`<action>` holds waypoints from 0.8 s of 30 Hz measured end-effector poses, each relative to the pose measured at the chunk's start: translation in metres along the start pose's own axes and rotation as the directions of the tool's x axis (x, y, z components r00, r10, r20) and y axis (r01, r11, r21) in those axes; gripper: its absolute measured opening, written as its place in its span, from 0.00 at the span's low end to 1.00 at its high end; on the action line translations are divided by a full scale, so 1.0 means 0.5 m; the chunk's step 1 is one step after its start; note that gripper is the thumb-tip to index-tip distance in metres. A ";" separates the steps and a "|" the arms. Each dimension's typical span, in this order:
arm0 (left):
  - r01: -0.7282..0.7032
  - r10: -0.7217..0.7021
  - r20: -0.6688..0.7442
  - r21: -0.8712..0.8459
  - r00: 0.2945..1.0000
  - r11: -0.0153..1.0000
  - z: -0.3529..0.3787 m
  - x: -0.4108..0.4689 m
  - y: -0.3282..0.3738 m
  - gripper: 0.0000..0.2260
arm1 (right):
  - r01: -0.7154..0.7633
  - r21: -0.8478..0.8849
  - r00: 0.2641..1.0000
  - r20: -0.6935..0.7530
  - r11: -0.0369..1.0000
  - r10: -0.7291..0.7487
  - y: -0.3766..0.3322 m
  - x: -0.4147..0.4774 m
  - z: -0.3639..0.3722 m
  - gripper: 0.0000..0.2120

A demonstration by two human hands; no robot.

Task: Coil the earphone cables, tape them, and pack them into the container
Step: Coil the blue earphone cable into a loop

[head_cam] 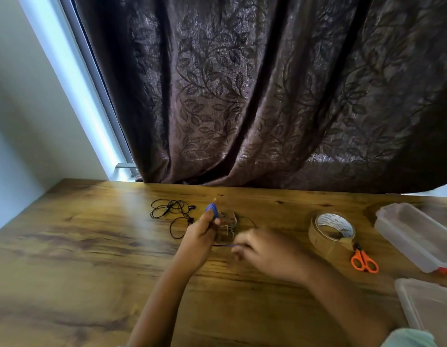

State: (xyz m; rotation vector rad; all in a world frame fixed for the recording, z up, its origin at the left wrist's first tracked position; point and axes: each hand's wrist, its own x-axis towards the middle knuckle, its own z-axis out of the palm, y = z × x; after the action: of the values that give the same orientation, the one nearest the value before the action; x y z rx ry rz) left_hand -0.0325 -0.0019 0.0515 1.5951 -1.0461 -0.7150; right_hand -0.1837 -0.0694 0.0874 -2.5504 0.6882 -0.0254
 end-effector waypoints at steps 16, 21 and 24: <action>0.287 0.020 0.404 -0.683 0.915 0.672 0.029 -0.022 0.020 0.11 | 0.231 0.669 0.929 -0.367 0.707 0.043 0.075 0.091 -0.025 0.05; 0.309 0.039 0.366 -0.834 0.930 0.457 0.039 -0.014 0.009 0.10 | 0.111 0.861 0.969 -0.205 0.497 0.139 0.083 0.095 0.019 0.08; 0.308 0.005 0.337 -0.864 0.941 0.398 0.041 -0.011 0.012 0.11 | 0.091 0.905 0.977 -0.162 0.416 0.139 0.082 0.096 0.038 0.11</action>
State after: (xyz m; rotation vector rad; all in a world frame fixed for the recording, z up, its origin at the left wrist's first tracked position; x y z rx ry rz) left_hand -0.0540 -0.0062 0.0514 0.5835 -0.4733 -1.3959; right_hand -0.1582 -0.1145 0.0465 -1.4392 0.5500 -0.5380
